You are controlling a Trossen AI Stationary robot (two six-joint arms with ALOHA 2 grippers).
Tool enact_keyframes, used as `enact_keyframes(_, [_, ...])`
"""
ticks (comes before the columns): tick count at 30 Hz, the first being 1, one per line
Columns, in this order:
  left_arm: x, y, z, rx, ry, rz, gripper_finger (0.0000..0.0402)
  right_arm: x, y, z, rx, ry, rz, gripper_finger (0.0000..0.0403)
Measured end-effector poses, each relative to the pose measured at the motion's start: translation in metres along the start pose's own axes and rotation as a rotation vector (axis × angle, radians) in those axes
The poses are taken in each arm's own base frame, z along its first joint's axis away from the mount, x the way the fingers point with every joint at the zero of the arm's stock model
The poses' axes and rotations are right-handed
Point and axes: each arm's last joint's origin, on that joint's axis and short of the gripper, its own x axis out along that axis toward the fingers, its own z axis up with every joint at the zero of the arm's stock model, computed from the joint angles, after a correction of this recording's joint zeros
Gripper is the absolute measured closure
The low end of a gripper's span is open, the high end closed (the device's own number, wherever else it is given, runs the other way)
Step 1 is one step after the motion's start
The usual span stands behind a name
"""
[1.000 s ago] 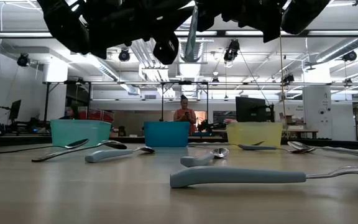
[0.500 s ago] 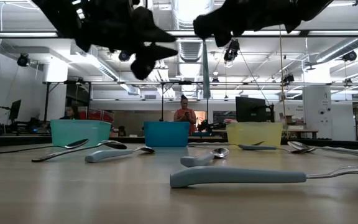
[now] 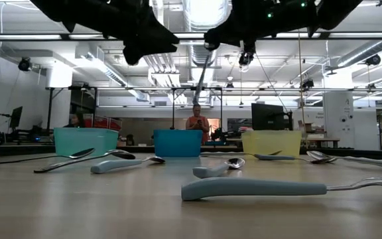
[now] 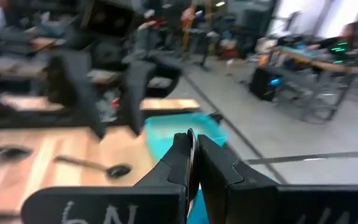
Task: Sort silverware by color (type)
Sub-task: Put the white-blue spoon into the blue bin
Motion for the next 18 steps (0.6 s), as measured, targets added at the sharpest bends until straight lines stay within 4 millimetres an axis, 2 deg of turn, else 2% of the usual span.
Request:
enact_keyframes(7, [0.026, 0.001, -0.01, 0.011, -0.012, 0.054, 0.0278, 0.012, 0.002, -0.01, 0.011, -0.031, -0.051, 0.0391])
enact_keyframes(13, [0.051, 0.003, -0.013, 0.036, 0.013, 0.183, 0.0229, 0.012, 0.002, -0.01, 0.012, -0.037, -0.097, 0.0391])
enact_keyframes(18, [0.063, 0.003, -0.007, 0.057, -0.006, 0.257, 0.0201, 0.011, 0.001, -0.009, 0.031, -0.033, -0.127, 0.0391])
